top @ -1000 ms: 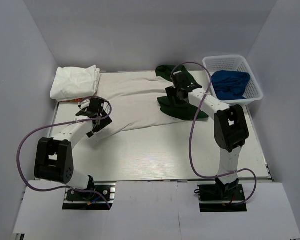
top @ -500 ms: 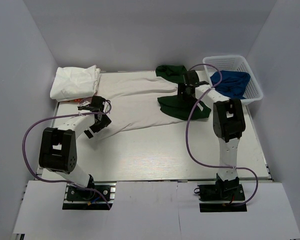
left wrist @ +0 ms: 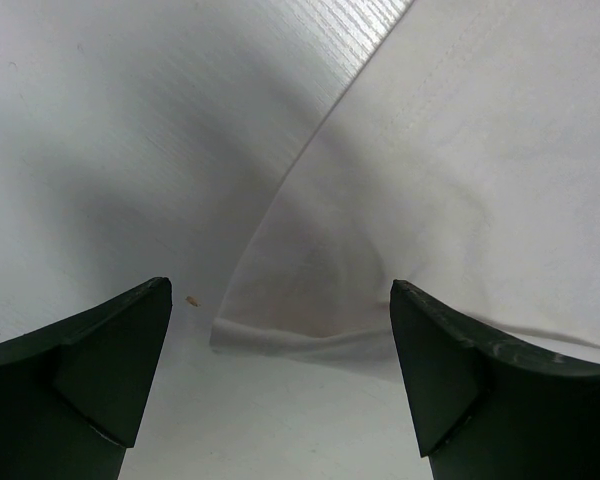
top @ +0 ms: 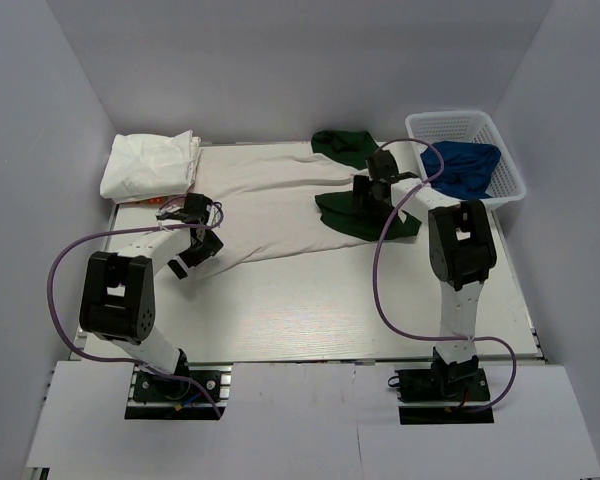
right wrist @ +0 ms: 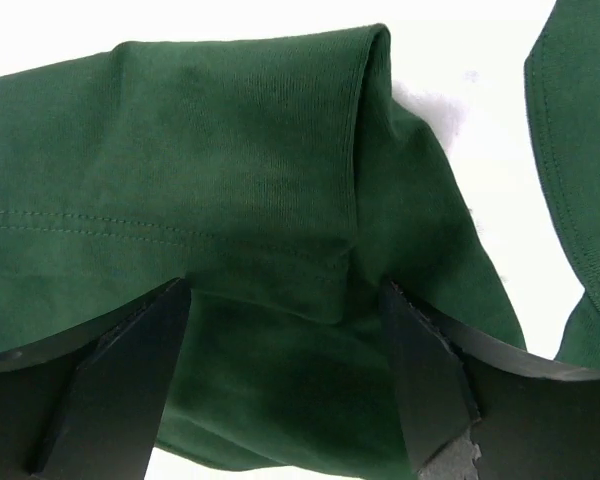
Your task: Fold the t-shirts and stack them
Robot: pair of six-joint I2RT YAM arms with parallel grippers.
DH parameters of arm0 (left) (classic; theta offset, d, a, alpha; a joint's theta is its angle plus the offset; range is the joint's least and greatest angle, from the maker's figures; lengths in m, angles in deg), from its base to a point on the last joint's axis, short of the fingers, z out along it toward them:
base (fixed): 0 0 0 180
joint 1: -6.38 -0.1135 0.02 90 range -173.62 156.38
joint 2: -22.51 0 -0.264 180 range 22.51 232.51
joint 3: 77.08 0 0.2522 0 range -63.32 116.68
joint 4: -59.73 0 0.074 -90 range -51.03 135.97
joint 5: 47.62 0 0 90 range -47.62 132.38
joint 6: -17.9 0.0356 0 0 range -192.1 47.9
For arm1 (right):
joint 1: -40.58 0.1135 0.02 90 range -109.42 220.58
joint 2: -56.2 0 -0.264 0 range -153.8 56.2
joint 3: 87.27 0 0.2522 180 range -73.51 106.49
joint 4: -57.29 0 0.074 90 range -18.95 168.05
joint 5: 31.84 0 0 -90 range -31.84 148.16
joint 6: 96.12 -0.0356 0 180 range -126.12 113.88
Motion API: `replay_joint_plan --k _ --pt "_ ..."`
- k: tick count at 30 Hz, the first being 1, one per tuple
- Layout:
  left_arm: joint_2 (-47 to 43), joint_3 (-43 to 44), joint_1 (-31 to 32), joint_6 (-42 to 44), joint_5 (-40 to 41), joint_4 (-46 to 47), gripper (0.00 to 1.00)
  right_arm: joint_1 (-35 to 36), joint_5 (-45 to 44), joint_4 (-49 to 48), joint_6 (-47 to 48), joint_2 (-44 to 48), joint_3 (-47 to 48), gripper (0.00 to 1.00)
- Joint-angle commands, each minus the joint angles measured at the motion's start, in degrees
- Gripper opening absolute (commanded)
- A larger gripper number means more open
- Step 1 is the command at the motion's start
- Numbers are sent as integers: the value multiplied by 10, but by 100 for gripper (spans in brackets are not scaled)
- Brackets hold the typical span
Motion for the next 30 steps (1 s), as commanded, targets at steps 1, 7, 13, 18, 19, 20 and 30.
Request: replay_joint_plan --k 1,7,13,18,19,20,30 --pt "-21 -6 -3 -6 8 7 100 -2 11 -38 -10 33 -14 82" --pt "-21 -11 -3 -1 13 7 100 -2 23 -38 -8 -8 30 78" --pt "-21 -11 -3 -1 13 7 100 -2 21 -41 -19 -12 49 36" --pt "-21 -11 -3 -1 13 7 100 -7 7 -35 -22 -15 50 27" --pt "-21 -11 -3 -1 13 7 100 -9 5 -34 -26 -18 53 27" --pt "-21 -11 -3 -1 13 7 100 -8 4 -33 -27 -19 53 27" --pt "-32 -11 -3 -1 13 7 100 -14 -11 -17 -26 -42 75 24"
